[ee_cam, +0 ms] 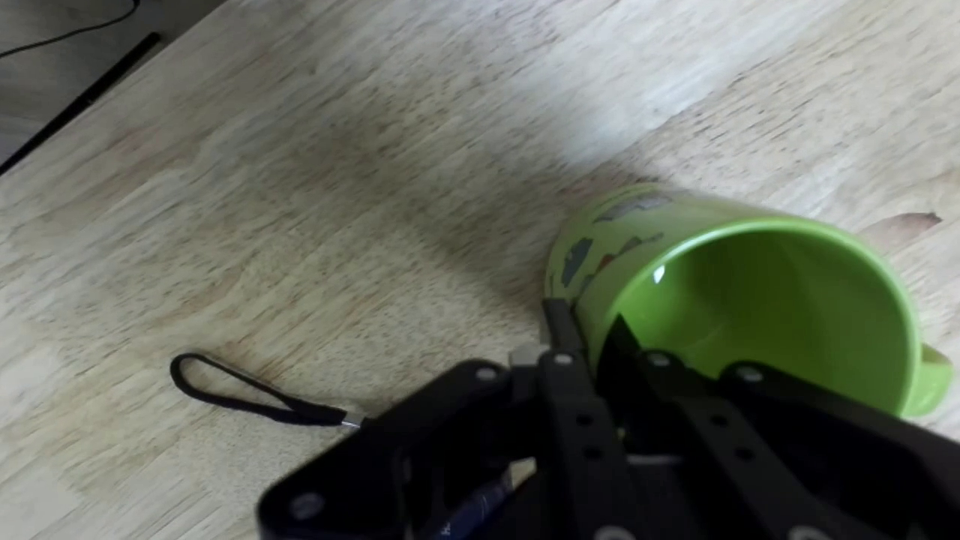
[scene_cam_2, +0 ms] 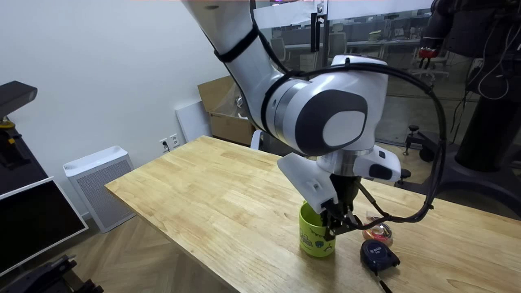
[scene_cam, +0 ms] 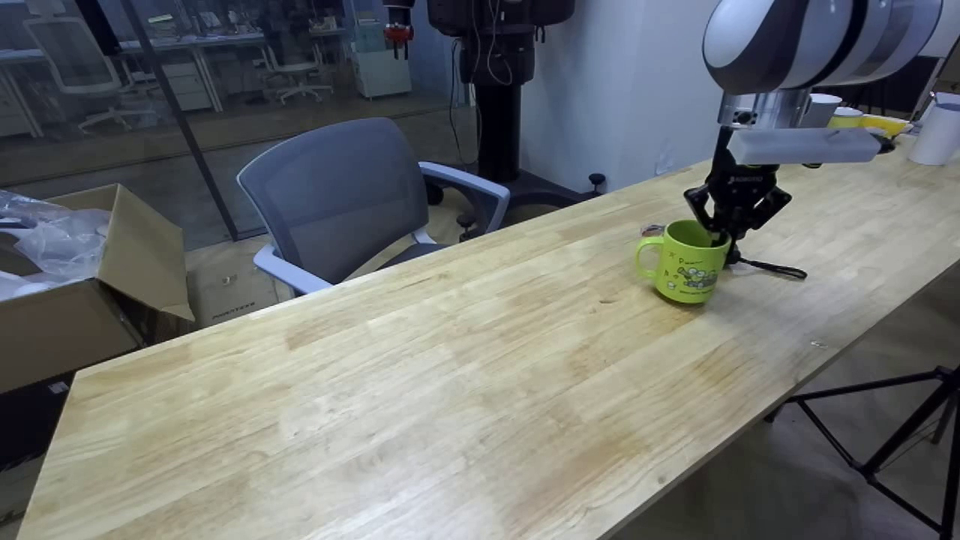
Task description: Move the mug to the right
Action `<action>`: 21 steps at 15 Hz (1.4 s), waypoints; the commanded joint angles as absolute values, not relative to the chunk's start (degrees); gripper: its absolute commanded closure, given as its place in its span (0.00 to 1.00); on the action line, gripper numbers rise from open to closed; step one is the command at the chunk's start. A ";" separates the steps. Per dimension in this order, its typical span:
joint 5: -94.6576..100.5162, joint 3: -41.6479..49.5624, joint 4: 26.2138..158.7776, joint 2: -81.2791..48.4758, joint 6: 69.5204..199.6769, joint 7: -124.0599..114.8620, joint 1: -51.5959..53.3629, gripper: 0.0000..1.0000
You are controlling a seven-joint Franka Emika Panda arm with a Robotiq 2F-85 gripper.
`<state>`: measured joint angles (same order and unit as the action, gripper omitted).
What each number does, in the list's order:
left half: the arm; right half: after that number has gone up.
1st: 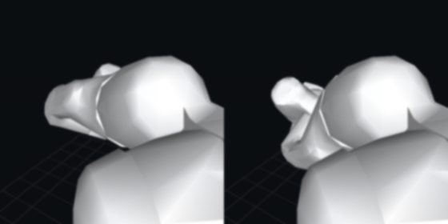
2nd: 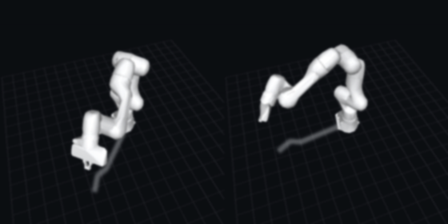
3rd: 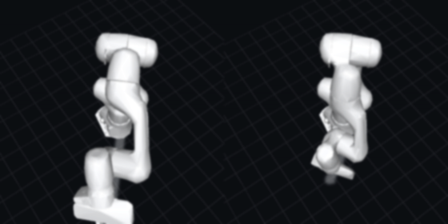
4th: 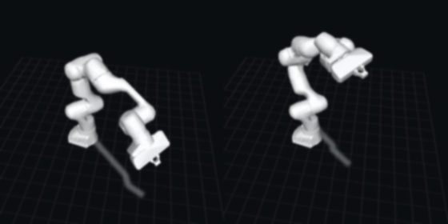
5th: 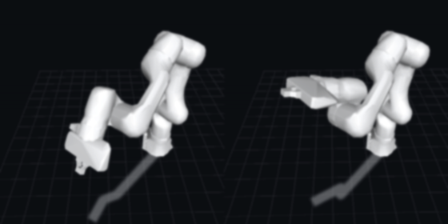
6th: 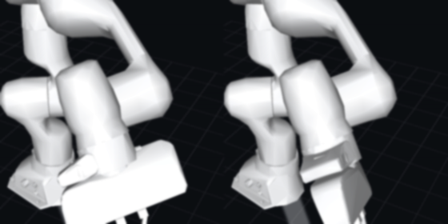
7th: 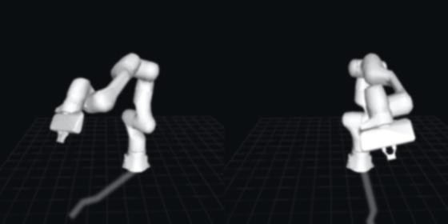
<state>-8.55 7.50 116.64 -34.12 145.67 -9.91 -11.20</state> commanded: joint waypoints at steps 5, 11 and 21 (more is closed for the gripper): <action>-10.45 7.12 117.70 -33.50 148.10 -9.43 -11.32 0.97; -10.97 6.93 117.57 -34.02 147.91 -9.38 -11.37 0.97; -10.27 7.52 116.87 -33.89 145.98 -10.25 -10.61 0.17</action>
